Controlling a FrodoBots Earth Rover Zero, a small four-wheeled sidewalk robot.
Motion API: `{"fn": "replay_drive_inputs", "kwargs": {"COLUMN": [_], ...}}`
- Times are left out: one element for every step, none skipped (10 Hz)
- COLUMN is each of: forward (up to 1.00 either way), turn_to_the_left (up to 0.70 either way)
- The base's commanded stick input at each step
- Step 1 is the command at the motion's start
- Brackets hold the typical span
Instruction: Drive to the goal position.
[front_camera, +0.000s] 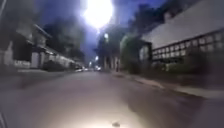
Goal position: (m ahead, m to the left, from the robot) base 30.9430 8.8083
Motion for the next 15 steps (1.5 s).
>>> {"fn": "replay_drive_inputs", "kwargs": {"forward": [0.85, 0.85, 0.85, 0.85, 0.85, 0.85, 0.85, 0.85, 0.85, 0.85, 0.85, 0.85, 0.85, 0.85, 0.85], "turn_to_the_left": [0.01, 0.01, 0.01, 0.01, 0.01, 0.01, 0.01, 0.01, 0.01, 0.01, 0.01, 0.01, 0.01, 0.01, 0.01]}}
